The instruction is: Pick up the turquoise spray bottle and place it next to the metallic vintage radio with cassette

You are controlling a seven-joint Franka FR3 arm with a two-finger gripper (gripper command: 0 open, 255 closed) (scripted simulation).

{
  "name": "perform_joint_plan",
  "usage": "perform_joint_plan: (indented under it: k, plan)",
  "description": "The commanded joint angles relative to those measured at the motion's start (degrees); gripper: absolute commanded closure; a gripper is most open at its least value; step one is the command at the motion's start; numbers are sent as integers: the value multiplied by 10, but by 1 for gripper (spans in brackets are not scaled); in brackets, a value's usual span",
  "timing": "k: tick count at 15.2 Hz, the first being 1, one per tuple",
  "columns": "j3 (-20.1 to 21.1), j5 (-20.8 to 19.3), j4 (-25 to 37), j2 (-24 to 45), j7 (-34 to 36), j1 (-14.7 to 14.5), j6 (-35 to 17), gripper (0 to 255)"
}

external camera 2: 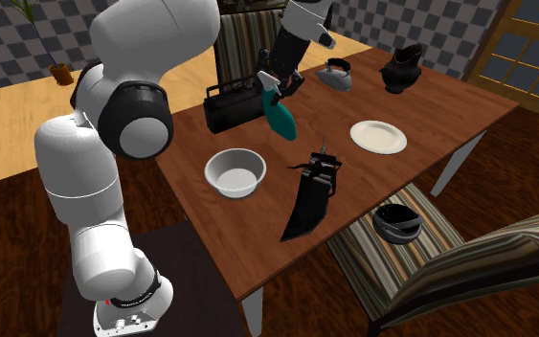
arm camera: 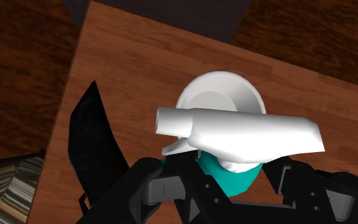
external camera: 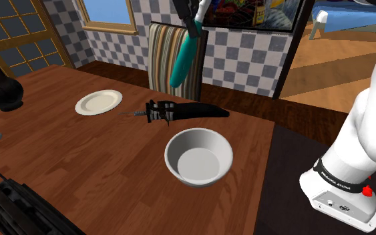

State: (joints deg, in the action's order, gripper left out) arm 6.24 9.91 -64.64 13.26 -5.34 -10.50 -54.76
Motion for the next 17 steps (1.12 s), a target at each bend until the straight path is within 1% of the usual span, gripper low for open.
perform_joint_plan:
  k: [1, 5, 9, 13, 17]
  plan:
    - [8, 8, -13, -9, 23, -12, -7, 255]
    - [28, 27, -40, -26, 79, -44, -28, 255]
    - [50, 44, -51, -32, 136, -76, -47, 255]
    - [72, 58, -47, -25, 194, -109, -65, 255]
    - [94, 67, -29, -7, 253, -145, -80, 255]
